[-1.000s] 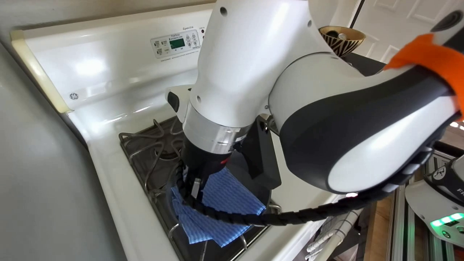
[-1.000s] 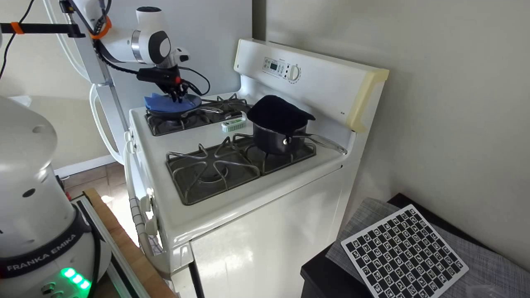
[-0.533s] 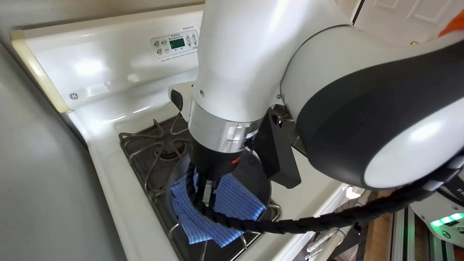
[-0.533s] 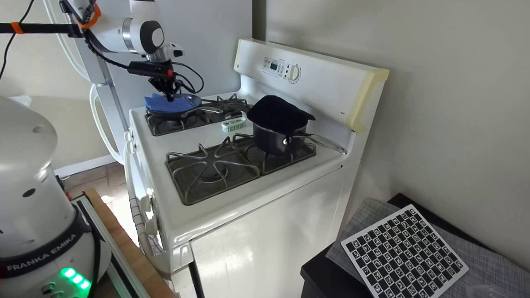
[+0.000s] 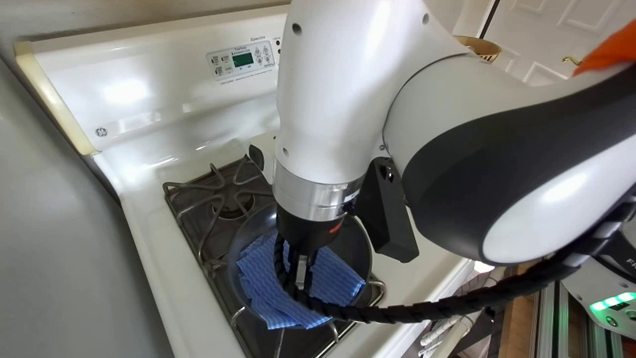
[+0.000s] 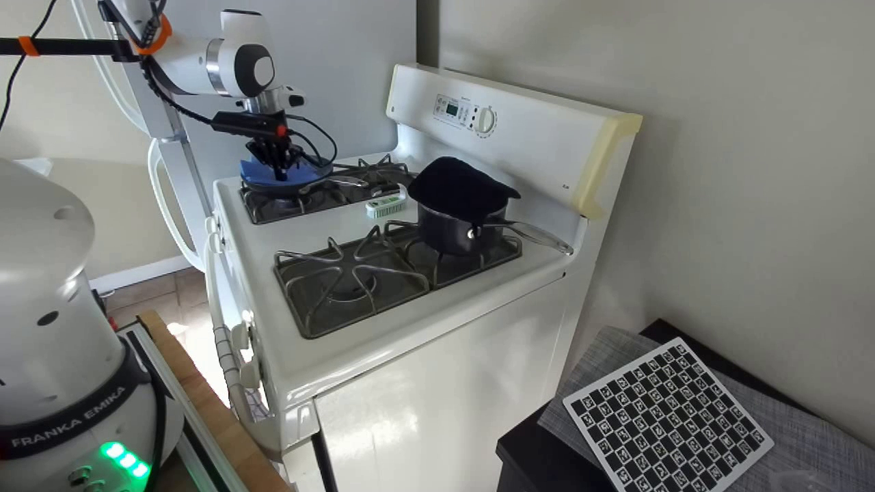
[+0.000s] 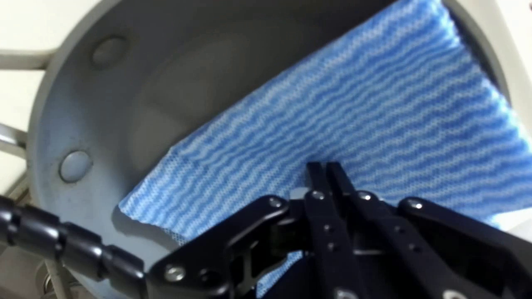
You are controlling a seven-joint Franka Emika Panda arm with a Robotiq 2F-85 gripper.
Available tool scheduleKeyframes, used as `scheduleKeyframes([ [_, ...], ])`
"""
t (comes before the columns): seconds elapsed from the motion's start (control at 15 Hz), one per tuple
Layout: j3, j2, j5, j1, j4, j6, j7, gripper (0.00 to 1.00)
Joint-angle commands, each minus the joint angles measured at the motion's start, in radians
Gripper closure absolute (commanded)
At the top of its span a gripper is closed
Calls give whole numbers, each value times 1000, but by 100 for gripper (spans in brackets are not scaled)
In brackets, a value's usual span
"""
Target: Use the towel to wipe the pan.
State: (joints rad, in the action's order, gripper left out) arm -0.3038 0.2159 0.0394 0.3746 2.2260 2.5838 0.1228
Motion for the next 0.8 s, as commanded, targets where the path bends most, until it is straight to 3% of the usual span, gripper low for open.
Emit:
scheduleKeyframes([
  [0.0, 9, 38, 17, 0, -5, 10, 11, 100],
  [0.4, 28, 59, 74, 8, -7, 87, 24, 100],
  [0.73, 93, 68, 225, 41, -2, 175, 97, 100],
])
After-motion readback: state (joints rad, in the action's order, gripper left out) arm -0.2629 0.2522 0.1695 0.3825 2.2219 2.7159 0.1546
